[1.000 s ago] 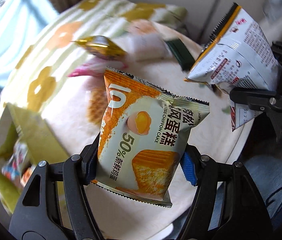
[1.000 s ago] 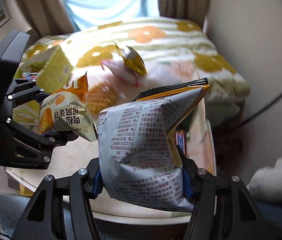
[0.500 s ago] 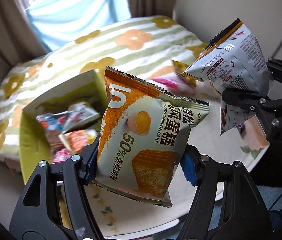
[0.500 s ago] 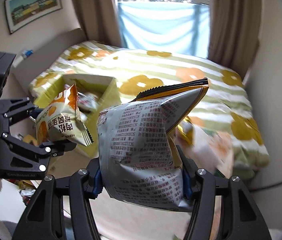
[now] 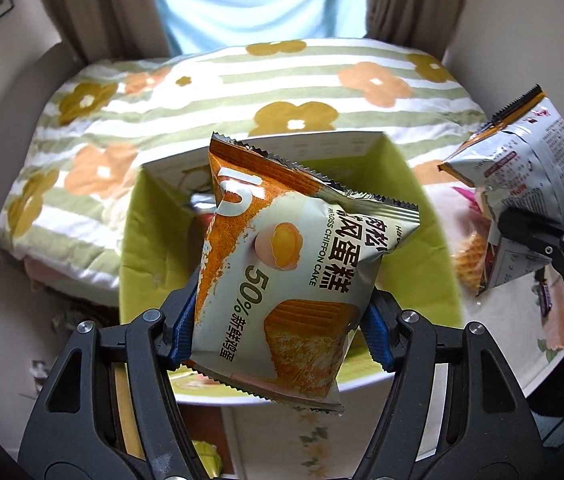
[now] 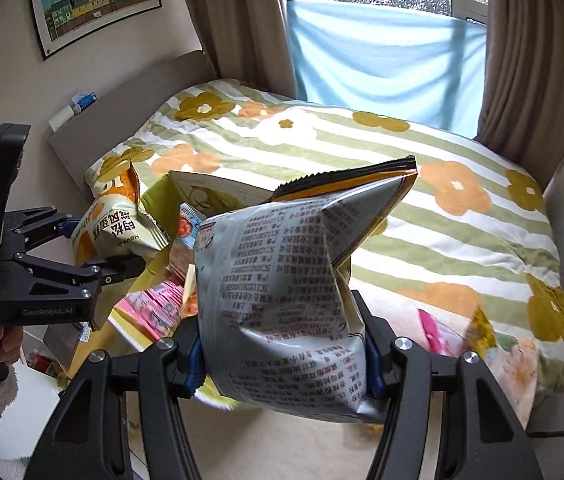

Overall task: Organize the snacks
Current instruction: 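Carry both packs over the yellow box and open both tools to drop them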

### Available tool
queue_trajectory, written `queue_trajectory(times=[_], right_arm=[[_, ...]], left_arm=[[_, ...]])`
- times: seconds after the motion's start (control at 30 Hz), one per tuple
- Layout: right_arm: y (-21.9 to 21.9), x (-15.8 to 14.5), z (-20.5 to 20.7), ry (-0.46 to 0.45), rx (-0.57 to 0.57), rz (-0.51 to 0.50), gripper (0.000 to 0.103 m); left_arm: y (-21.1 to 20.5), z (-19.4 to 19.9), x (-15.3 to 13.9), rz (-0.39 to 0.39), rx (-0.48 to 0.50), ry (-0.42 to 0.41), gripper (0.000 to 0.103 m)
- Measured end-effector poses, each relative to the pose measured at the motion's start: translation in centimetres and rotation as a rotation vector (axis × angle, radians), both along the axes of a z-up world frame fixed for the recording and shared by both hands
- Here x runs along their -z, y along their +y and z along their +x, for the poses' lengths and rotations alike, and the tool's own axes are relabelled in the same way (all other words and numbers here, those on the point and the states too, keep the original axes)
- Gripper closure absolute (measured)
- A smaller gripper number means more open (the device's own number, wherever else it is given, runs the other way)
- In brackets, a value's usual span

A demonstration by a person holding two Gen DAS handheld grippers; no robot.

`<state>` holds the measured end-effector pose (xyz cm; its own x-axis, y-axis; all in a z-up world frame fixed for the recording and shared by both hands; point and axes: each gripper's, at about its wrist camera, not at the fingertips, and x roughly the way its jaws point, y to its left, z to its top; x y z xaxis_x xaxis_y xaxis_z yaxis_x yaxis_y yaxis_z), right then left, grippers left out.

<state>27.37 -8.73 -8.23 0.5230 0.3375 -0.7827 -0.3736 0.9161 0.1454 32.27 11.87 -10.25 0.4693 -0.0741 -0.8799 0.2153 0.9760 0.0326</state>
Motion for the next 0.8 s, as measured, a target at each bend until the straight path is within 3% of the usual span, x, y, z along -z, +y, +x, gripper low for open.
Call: queue_trajectory(times=[0.3, 0.63, 0.67, 0.7, 0.77, 0.8], right_arm=[[4.3, 3.4, 2.8, 0.104, 0.034, 0.003, 0.047], [4.7, 5.1, 3.9, 0.174, 0.042, -0.011, 0.047], [4.6, 5.1, 4.0, 0.177, 0.036, -0.008, 0.047], [4.7, 5.2, 4.1, 0.177, 0.033, -0.007, 0.047], [4.8, 5.2, 4.2, 0.177, 0.028, -0.006, 0.047], [4.8, 5.2, 4.3, 0.177, 0.028, -0.003, 0.047]], left_arm=[[5.5, 3.1, 5.3, -0.034, -0.063, 0.128, 0.038], [6.4, 5.1, 7.1, -0.033, -0.113, 0.143, 0.037], [6.5, 5.1, 7.0, -0.039, -0.122, 0.138, 0.033], [6.5, 5.0, 6.9, -0.040, -0.132, 0.130, 0.018], [6.6, 4.8, 6.4, -0.040, -0.143, 0.105, 0.000], [6.7, 4.5, 6.2, -0.043, -0.143, 0.091, 0.000]])
